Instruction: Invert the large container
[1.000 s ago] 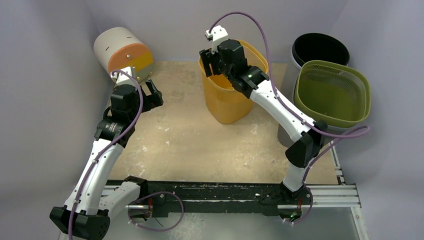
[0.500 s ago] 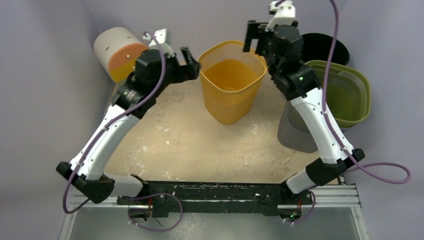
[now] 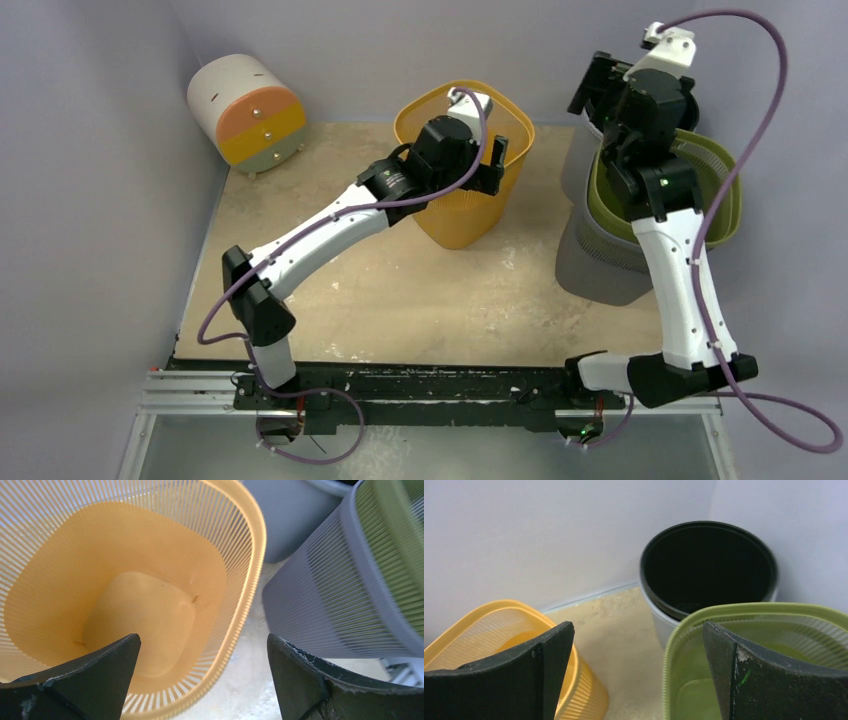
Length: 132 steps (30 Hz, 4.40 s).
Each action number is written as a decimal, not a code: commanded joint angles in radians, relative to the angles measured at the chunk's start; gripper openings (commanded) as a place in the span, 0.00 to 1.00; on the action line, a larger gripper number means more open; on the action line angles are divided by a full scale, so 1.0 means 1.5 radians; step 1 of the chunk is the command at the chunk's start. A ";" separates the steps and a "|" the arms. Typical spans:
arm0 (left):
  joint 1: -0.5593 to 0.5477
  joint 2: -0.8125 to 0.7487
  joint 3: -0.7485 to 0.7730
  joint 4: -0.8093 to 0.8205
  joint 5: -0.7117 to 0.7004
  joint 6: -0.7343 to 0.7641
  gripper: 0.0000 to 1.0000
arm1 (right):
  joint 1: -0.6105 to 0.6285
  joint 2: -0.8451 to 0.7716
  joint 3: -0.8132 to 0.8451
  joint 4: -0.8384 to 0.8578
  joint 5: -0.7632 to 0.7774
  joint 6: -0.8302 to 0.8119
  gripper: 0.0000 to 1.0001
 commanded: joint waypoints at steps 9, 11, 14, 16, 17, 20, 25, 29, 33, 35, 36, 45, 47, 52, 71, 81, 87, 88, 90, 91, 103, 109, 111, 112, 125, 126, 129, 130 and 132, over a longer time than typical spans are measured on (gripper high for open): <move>0.003 0.069 0.109 0.036 0.049 0.213 0.97 | -0.079 -0.044 -0.072 0.038 -0.061 0.016 1.00; 0.003 0.079 0.111 0.034 0.080 0.226 0.95 | -0.086 -0.044 -0.082 0.042 -0.066 0.016 1.00; 0.003 0.103 0.133 0.006 0.105 0.244 0.93 | -0.092 -0.044 -0.093 0.048 -0.071 0.017 1.00; 0.003 0.124 0.153 -0.019 0.121 0.257 0.91 | -0.098 -0.045 -0.097 0.051 -0.072 0.016 1.00; 0.003 0.132 0.161 -0.027 0.127 0.261 0.90 | -0.102 -0.047 -0.099 0.052 -0.072 0.015 1.00; 0.003 0.152 0.173 -0.040 0.135 0.269 0.88 | -0.114 -0.055 -0.111 0.059 -0.076 0.015 1.00; 0.004 0.166 0.182 -0.059 0.103 0.278 0.82 | -0.129 -0.061 -0.127 0.065 -0.085 0.016 1.00; 0.003 0.163 0.169 -0.069 0.091 0.277 0.73 | -0.141 -0.065 -0.139 0.070 -0.093 0.018 1.00; 0.003 0.138 0.131 -0.059 0.080 0.272 0.55 | -0.146 -0.068 -0.147 0.076 -0.096 0.021 1.00; 0.003 0.131 0.123 -0.063 0.069 0.266 0.39 | -0.147 -0.068 -0.151 0.078 -0.099 0.024 1.00; 0.003 0.127 0.120 -0.065 0.064 0.264 0.34 | -0.147 -0.069 -0.152 0.078 -0.101 0.024 1.00; 0.003 0.103 0.126 -0.082 0.031 0.233 0.00 | -0.149 -0.079 -0.177 0.085 -0.094 0.024 1.00; 0.003 0.097 0.142 -0.087 0.029 0.209 0.00 | -0.151 -0.082 -0.181 0.087 -0.089 0.021 1.00; 0.003 0.046 0.150 -0.043 -0.050 0.083 0.00 | -0.152 -0.082 -0.184 0.090 -0.087 0.018 1.00; -0.001 0.106 0.250 -0.140 -0.036 0.099 0.56 | -0.153 -0.090 -0.190 0.087 -0.099 0.018 1.00; -0.003 0.105 0.243 -0.128 0.056 0.118 0.57 | -0.154 -0.099 -0.206 0.090 -0.093 0.018 1.00; -0.005 0.051 0.191 -0.109 0.165 0.214 0.61 | -0.154 -0.095 -0.203 0.087 -0.093 0.016 1.00; -0.006 0.043 0.182 -0.113 0.188 0.244 0.61 | -0.155 -0.094 -0.204 0.086 -0.095 0.017 1.00; -0.005 0.027 0.160 -0.123 0.219 0.281 0.62 | -0.154 -0.092 -0.204 0.085 -0.099 0.020 1.00; -0.005 0.021 0.147 -0.124 0.221 0.294 0.62 | -0.154 -0.092 -0.205 0.083 -0.099 0.021 1.00; -0.006 0.015 0.101 -0.126 0.252 0.303 0.65 | -0.155 -0.088 -0.210 0.082 -0.097 0.024 1.00; -0.006 0.011 0.108 -0.129 0.301 0.297 0.65 | -0.154 -0.088 -0.218 0.086 -0.098 0.023 1.00; -0.006 0.013 0.104 -0.139 0.304 0.304 0.65 | -0.156 -0.089 -0.222 0.089 -0.099 0.024 1.00; -0.006 0.015 0.103 -0.148 0.304 0.311 0.65 | -0.155 -0.090 -0.223 0.090 -0.100 0.023 1.00; -0.006 0.043 0.056 -0.160 0.197 0.335 0.56 | -0.156 -0.088 -0.226 0.093 -0.096 0.019 1.00; -0.005 0.046 0.051 -0.161 0.188 0.336 0.55 | -0.155 -0.089 -0.227 0.093 -0.096 0.018 1.00; -0.006 0.050 0.040 -0.162 0.174 0.336 0.42 | -0.156 -0.090 -0.230 0.095 -0.092 0.018 1.00; -0.005 0.050 0.037 -0.162 0.171 0.334 0.35 | -0.156 -0.091 -0.232 0.095 -0.092 0.019 1.00; -0.005 0.048 0.028 -0.161 0.164 0.329 0.12 | -0.156 -0.092 -0.235 0.097 -0.092 0.020 1.00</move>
